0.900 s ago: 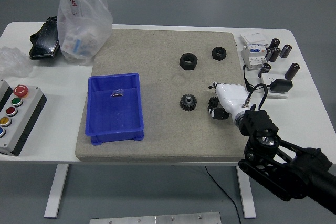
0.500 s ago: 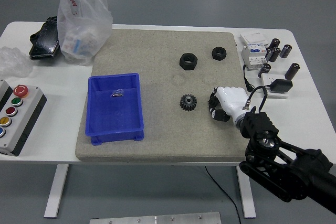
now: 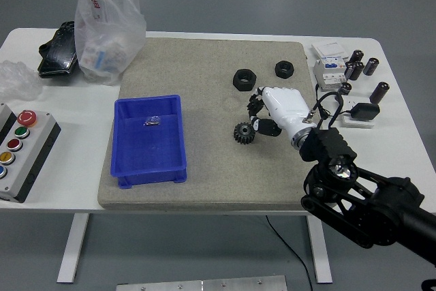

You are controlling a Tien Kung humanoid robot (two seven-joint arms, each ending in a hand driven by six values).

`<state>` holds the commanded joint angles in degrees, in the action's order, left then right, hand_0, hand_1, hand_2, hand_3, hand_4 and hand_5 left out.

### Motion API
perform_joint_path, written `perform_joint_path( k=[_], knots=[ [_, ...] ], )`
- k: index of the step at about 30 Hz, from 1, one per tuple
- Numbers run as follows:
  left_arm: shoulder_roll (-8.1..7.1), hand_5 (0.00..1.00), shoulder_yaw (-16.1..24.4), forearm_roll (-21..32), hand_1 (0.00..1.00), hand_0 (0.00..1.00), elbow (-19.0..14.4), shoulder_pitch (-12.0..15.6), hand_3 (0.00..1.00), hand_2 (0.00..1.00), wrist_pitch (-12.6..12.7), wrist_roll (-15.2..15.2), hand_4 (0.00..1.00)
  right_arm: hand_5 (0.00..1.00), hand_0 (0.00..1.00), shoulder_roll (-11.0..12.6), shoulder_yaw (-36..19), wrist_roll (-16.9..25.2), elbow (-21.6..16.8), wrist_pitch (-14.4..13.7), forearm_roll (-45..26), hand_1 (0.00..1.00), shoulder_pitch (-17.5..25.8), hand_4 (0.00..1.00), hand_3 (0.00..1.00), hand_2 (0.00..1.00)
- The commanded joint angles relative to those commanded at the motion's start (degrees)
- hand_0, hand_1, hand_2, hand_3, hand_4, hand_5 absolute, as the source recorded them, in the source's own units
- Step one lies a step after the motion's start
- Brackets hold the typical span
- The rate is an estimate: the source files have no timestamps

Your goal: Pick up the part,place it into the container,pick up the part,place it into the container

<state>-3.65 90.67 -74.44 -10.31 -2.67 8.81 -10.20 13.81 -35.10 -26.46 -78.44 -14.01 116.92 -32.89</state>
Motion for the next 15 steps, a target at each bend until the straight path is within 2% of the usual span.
perform_joint_path(
  k=[2, 3, 7, 8, 12, 15],
  knots=[
    [-0.11, 0.408, 0.0, 0.1, 0.707, 0.756, 0.0, 0.1, 0.736, 0.705, 0.1, 0.0, 0.762, 0.052, 0.332, -1.9, 2.1, 2.0, -0.8, -1.8, -2.8, 0.398, -2.5, 0.097, 0.286, 0.244],
    [-0.15, 0.410, 0.0, 0.1, 0.707, 0.755, 0.0, 0.1, 0.736, 0.705, 0.1, -0.1, 0.763, 0.048, 0.326, -2.7, 3.1, 3.0, -1.1, -1.3, -4.0, 0.404, -3.5, 0.098, 0.301, 0.251],
    [-0.28, 0.410, -0.2, 0.2, 0.707, 0.755, 0.0, -0.2, 0.736, 0.705, 0.0, -0.1, 0.763, 0.048, 0.326, -5.3, 7.8, 7.9, -2.0, 4.3, -9.3, 0.404, -8.5, 0.098, 0.301, 0.251],
    [-0.30, 0.411, -0.2, 0.2, 0.707, 0.755, 0.0, -0.2, 0.732, 0.704, 0.0, -0.2, 0.764, 0.002, 0.384, -5.6, 8.7, 8.4, -2.1, 5.3, -9.8, 0.449, -9.4, 0.143, 0.346, 0.275],
    [-0.42, 0.411, -0.2, 0.0, 0.707, 0.755, 0.0, -0.4, 0.732, 0.704, 0.1, -0.4, 0.764, 0.002, 0.384, -7.2, 12.0, 9.3, -2.4, 9.8, -6.9, 0.449, -13.3, 0.143, 0.346, 0.275],
    [-0.49, 0.414, -0.1, -0.1, 0.706, 0.755, 0.0, -0.4, 0.732, 0.705, 0.1, -0.6, 0.764, 0.002, 0.406, -8.0, 13.3, 9.3, -2.5, 11.3, -4.0, 0.465, -14.9, 0.155, 0.357, 0.285]
  ],
)
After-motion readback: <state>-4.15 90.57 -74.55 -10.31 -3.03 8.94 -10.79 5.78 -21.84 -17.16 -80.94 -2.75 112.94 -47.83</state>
